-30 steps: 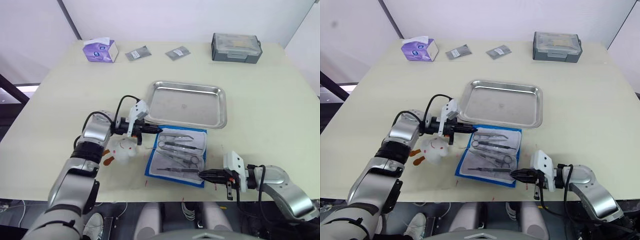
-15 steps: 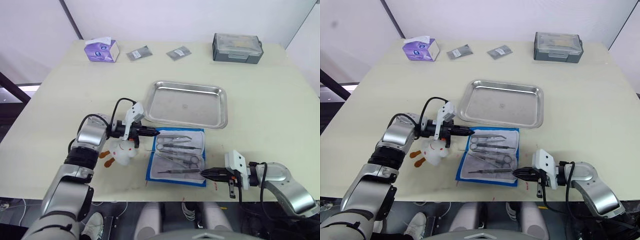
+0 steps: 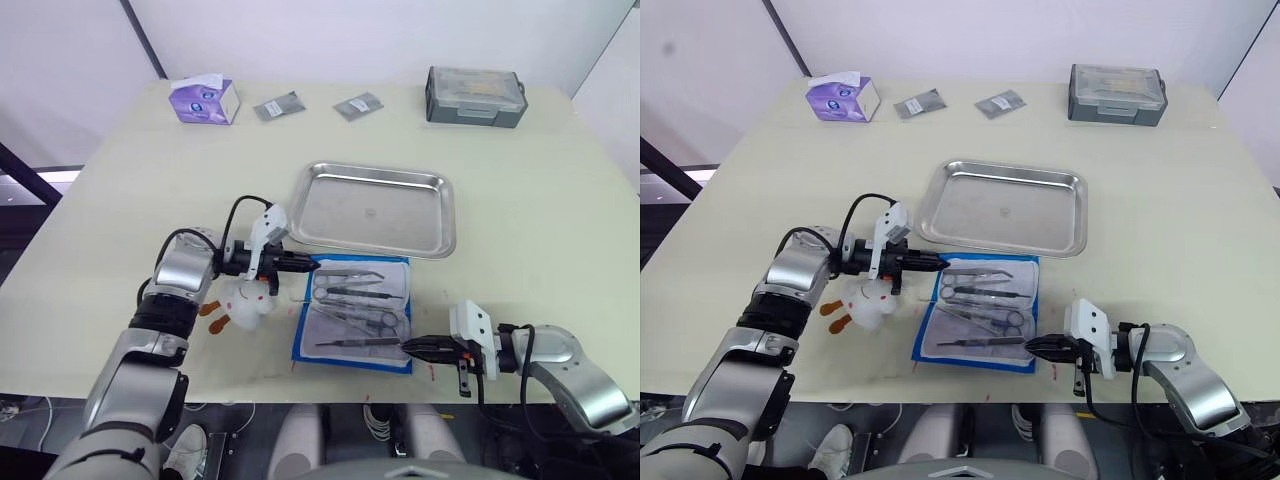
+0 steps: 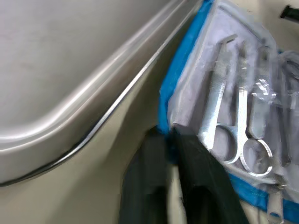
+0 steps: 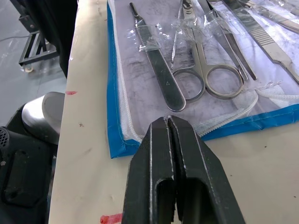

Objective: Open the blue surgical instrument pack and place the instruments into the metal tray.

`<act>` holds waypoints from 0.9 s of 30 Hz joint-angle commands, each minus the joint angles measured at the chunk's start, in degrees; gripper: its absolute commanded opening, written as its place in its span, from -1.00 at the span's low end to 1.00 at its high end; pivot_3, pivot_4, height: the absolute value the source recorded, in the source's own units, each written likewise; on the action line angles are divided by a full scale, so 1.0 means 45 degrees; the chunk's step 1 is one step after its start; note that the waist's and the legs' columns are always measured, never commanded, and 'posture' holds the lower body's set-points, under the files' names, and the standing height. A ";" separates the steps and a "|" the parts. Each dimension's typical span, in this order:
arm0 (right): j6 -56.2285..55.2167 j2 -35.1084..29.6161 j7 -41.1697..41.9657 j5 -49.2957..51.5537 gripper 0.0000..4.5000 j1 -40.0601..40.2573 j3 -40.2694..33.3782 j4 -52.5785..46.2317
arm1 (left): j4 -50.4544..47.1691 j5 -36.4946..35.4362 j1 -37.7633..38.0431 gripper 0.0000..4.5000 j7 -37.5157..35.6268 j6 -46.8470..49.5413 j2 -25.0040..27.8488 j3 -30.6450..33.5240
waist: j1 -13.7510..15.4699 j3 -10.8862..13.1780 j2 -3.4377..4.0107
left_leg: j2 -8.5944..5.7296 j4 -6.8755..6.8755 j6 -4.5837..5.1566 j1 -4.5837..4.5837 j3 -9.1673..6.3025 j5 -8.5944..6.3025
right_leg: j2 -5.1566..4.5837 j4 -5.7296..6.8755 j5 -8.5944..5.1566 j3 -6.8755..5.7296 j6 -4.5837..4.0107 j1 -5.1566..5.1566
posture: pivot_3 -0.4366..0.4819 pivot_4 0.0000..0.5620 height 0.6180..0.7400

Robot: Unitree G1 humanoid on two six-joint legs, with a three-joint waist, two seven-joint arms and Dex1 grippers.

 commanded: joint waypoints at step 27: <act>-0.0155 -0.1213 0.1040 0.3682 0.60 0.1890 -0.2954 -0.2894 | -0.1248 -0.3221 0.0269 -0.33 -0.3693 0.0185 0.3187 0.1845 | 0.0033 0.0010 -0.0011 | 0.0001 0.0004 0.0001 0.0001 -0.0013 -0.0001 | -0.0003 -0.0008 0.0000 -0.0011 0.0000 0.0019 | -0.05 -0.47 1.00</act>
